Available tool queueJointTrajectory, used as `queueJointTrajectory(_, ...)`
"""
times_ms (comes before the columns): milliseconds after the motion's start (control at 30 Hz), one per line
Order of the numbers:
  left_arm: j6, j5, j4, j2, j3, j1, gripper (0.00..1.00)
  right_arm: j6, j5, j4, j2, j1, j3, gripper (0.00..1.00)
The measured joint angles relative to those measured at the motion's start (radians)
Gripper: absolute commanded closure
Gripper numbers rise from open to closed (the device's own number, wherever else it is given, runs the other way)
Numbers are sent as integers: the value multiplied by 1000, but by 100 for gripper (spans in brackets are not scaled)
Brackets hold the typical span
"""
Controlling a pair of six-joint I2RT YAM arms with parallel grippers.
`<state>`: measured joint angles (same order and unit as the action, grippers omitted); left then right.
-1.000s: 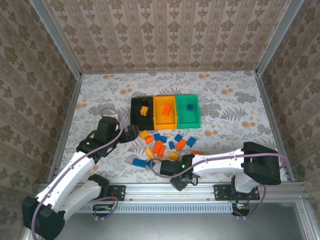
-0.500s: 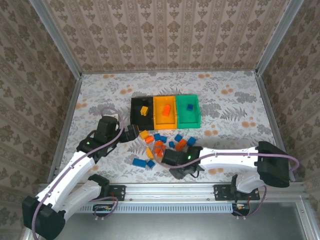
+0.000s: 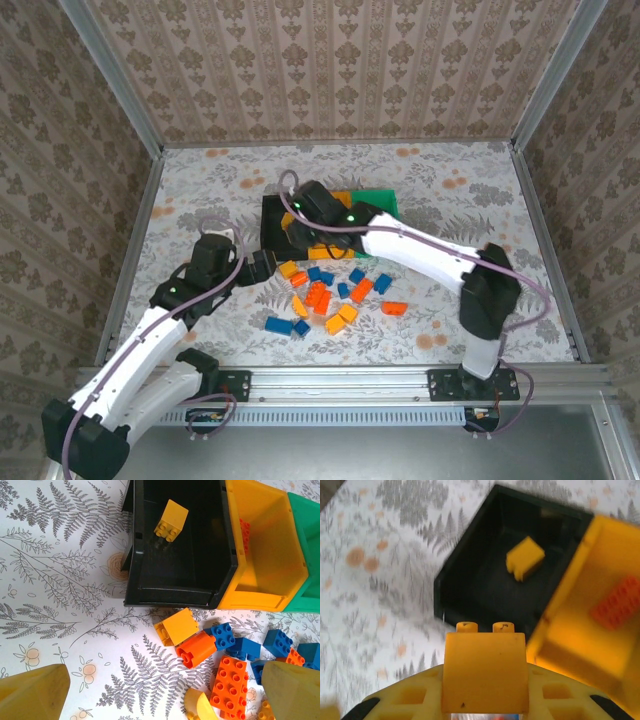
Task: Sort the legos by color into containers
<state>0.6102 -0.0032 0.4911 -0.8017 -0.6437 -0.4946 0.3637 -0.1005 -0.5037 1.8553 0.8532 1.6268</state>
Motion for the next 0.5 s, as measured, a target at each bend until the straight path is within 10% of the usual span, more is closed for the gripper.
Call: queueJointTrajectory(500,4,12,6,10,51,5,0,63,65,-91,397,-57,462,39)
